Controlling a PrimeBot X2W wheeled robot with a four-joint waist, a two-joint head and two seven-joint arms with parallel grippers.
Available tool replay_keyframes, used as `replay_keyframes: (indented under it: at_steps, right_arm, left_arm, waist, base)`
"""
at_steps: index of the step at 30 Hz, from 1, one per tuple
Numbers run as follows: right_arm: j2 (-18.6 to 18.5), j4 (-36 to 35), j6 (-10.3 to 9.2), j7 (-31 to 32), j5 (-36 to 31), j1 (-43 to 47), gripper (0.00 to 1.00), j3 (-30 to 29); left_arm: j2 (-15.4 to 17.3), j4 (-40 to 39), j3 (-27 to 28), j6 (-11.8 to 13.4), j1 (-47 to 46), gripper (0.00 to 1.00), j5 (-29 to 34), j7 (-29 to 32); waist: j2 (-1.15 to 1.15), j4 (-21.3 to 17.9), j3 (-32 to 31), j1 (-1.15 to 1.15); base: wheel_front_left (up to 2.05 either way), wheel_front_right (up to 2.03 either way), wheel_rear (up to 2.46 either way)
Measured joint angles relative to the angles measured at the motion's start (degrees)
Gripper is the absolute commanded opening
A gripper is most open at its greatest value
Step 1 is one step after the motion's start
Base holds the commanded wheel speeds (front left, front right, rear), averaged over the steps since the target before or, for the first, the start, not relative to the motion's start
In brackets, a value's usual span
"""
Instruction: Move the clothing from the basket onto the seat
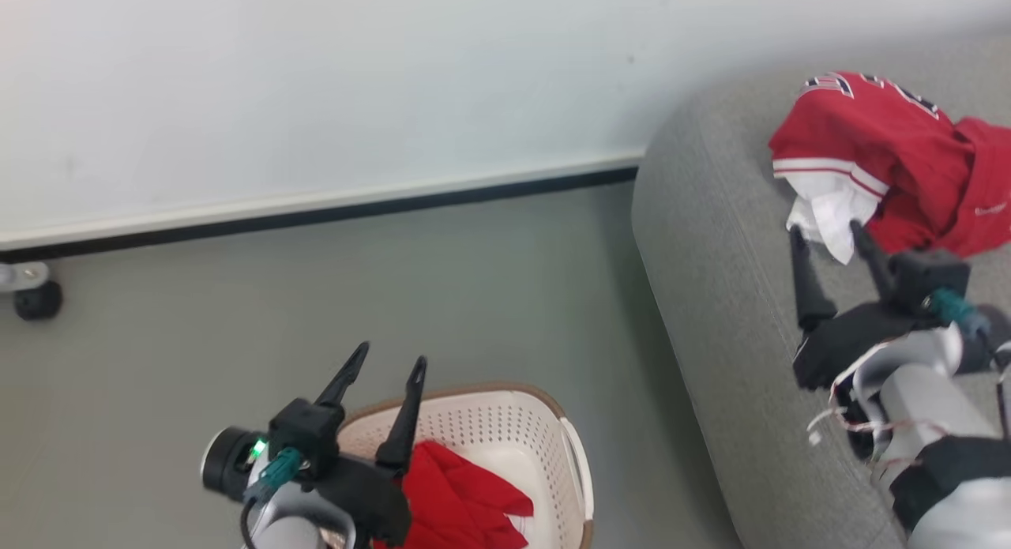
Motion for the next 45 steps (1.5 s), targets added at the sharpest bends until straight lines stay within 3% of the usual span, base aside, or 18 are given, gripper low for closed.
replay_keyframes:
  at_steps: [10, 20, 36, 45]
  right_arm:
    - [3.3, -7.44, -0.12, 0.0, -0.14, 11.57, 1.0, 1.0]
    - [5.72, -16.57, -2.85, -0.01, -1.57, 21.65, 1.0, 1.82]
    - [5.0, -29.54, -6.6, 0.0, -2.79, 34.96, 1.0, -0.96]
    - [4.77, -35.21, -7.16, 0.0, -3.61, 39.27, 1.0, -3.02]
  left_arm:
    - [2.26, -0.56, 5.32, 2.54, 9.11, 1.0, -1.41, -0.01]
    - [4.76, -5.5, 10.63, 3.97, 17.46, 1.0, -2.44, -0.01]
    - [5.34, -11.25, 14.91, 4.48, 23.97, 1.0, -0.78, -0.02]
    - [5.2, -13.38, 16.62, 4.55, 26.76, 1.0, 0.46, -0.02]
  waist:
    - [0.0, 3.99, -7.18, 0.0]
    - [-0.01, 7.25, -12.09, 0.0]
    - [0.0, 7.92, -13.37, 0.01]
    - [0.0, 8.01, -13.06, 0.02]
  base:
    - [0.0, 0.0, 0.0]
    - [0.0, 0.0, 0.0]
    - [0.0, 0.0, 0.0]
    - [0.0, 0.0, 0.0]
